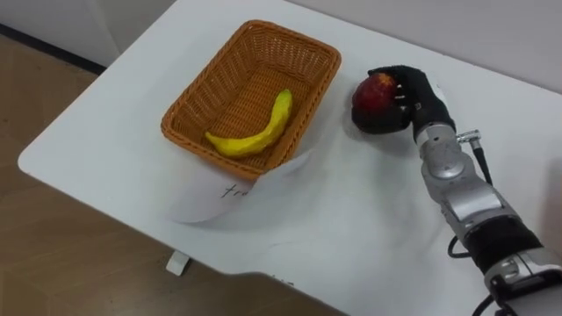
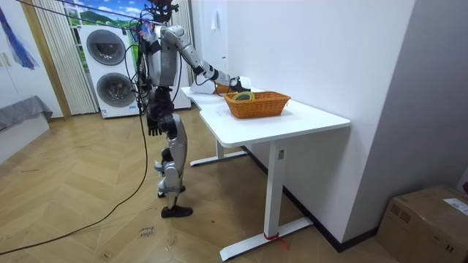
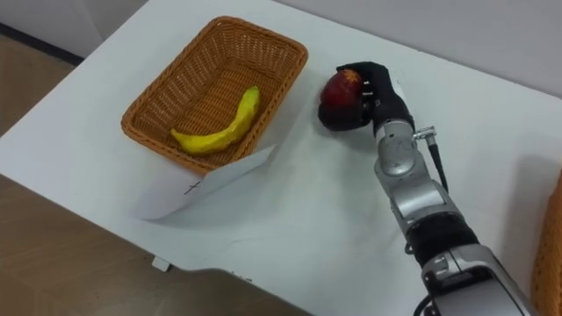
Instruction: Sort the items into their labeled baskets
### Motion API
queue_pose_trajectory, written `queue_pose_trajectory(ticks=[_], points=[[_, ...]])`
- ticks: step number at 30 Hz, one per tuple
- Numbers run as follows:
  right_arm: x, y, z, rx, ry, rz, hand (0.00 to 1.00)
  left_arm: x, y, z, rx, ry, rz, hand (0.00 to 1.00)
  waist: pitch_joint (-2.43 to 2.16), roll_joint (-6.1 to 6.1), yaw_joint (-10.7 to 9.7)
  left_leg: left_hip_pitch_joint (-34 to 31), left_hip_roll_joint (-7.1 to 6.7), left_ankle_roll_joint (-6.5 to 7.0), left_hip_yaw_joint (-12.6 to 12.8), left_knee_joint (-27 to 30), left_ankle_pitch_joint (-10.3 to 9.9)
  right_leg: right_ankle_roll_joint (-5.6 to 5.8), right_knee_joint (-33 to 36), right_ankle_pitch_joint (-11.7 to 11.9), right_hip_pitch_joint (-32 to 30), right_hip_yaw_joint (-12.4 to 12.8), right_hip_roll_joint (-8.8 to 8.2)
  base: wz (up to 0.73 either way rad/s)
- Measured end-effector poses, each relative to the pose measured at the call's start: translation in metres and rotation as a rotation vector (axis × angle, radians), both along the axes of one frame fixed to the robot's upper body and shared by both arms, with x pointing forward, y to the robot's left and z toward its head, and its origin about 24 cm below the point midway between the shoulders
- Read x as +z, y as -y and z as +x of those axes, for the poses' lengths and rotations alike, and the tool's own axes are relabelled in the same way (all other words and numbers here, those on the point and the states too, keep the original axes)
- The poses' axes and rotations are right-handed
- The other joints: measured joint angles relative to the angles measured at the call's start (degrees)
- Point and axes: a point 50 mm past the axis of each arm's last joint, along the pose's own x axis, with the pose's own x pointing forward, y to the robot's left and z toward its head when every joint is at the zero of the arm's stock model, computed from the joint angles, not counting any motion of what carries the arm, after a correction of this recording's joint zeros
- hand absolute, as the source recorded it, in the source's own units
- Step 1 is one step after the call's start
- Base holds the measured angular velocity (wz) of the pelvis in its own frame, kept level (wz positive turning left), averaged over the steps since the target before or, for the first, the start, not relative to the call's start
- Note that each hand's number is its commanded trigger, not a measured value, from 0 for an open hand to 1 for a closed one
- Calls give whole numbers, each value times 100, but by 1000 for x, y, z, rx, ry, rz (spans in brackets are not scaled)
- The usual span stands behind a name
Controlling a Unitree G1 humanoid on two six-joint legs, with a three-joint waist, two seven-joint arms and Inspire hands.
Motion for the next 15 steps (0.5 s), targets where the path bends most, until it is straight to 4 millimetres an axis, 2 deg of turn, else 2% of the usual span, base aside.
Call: queue_pose_trajectory(ticks=[15], points=[[-3,-4,0,35,-24,14,100,0,0,-1,1,-5,1,0,0,-2,8,-24,0,-1,-9,26,0,-6,15,5,-1,-31,-4,0]])
